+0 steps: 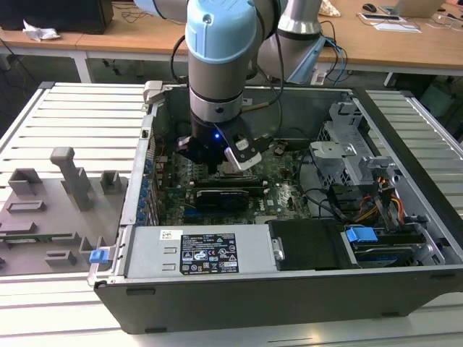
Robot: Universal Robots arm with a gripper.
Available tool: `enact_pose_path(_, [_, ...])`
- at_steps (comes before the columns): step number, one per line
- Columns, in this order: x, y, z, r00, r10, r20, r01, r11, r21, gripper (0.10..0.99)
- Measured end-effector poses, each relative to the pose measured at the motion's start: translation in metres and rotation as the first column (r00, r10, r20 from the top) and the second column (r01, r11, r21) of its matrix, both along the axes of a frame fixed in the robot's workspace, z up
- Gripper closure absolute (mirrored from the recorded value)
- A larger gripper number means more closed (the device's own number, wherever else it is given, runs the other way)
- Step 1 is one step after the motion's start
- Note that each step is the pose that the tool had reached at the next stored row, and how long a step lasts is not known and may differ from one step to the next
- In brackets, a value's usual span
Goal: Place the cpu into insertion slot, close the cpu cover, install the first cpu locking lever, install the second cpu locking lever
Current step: 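Install the second cpu locking lever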
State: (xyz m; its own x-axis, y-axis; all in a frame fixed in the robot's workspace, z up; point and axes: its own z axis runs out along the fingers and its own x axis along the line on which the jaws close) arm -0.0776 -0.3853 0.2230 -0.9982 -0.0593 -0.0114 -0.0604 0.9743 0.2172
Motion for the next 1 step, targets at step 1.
enact_pose_path(1, [0.0, 0.0, 0.0, 1.0, 0.0, 0.0001, 0.0, 1.0, 0.0, 0.98])
